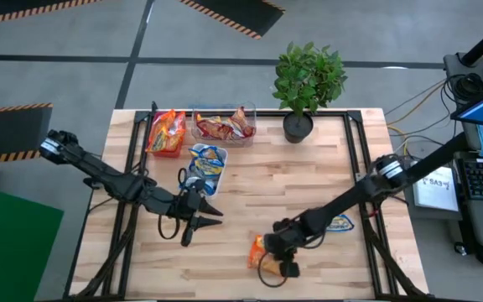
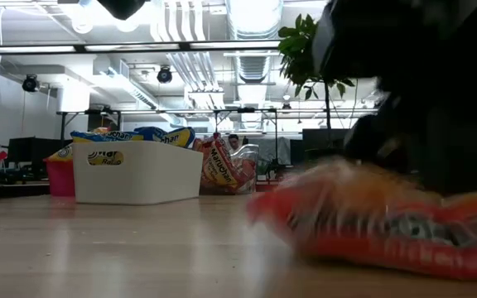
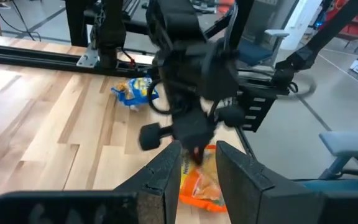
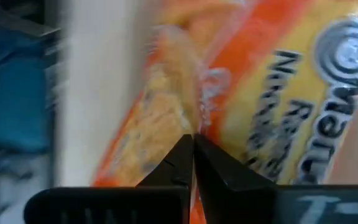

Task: Sort Maruchan noodles
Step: Put the orange noodle pack into the red bin

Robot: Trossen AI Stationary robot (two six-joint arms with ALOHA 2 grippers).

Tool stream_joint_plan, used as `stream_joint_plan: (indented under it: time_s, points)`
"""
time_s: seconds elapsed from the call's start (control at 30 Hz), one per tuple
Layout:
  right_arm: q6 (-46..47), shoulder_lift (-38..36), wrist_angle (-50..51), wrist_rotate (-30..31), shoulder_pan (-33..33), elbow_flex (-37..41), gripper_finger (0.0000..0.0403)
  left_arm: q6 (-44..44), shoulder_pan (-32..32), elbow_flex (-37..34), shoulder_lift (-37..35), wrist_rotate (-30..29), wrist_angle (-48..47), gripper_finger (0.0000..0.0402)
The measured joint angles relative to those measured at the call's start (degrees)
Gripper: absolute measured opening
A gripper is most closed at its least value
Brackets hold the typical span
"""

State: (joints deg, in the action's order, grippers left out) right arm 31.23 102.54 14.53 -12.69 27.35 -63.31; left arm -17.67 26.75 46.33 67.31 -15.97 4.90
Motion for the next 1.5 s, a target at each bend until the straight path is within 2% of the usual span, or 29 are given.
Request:
stream_joint_plan:
  time_s: [0.1, 0.23, 0.3, 0.4, 0.53, 0.63, 0.9, 1.1, 1.3, 1.5]
  points:
    - [0.2, 1.6, -0.3, 9.0, -0.6, 0.0, 0.0009, 0.0, 0.1, 0.0, 0.3, -0.1, 0.6, 0.0084]
    - [-4.5, 1.7, -0.4, 22.5, -3.8, -0.3, 0.0009, 0.0, 0.1, 0.0, 1.5, -0.7, 2.4, 0.0084]
    - [-7.5, 1.4, 0.1, 26.1, -5.3, -1.0, 0.0009, 0.0, 0.1, 0.0, 2.4, -1.9, 3.0, 0.0084]
    - [-11.4, -0.5, 0.4, 26.2, -6.1, -2.1, 0.0009, -1.3, 0.1, 0.0, 3.9, -4.7, 3.1, 0.0084]
    - [-11.1, -3.7, 4.1, 25.8, -5.7, -2.1, 0.0009, -3.2, 0.0, 0.0, 6.3, -5.7, 3.2, 0.0084]
    - [-9.5, -4.9, 4.8, 27.9, -4.5, -1.5, 0.0009, -4.6, -0.5, 0.0, 8.7, -6.1, 3.3, 0.0093]
    - [-6.0, -2.9, -2.0, 34.5, -3.5, 3.9, 0.0009, -9.8, -2.5, 0.7, 18.0, -6.1, 7.1, 0.0153]
    - [-3.0, -2.0, -5.6, 35.9, -4.0, 9.7, 0.0009, -14.6, -3.8, 4.9, 24.9, -6.0, 6.7, 0.0202]
    - [-2.8, -2.2, -12.1, 36.3, -4.0, 15.0, 0.0009, -20.6, -5.8, 10.9, 30.0, -6.3, -5.4, 0.0232]
    - [-4.0, -2.2, -16.0, 36.1, -4.0, 16.8, 0.0009, -21.3, -7.8, 13.9, 33.2, -6.0, -7.9, 0.0249]
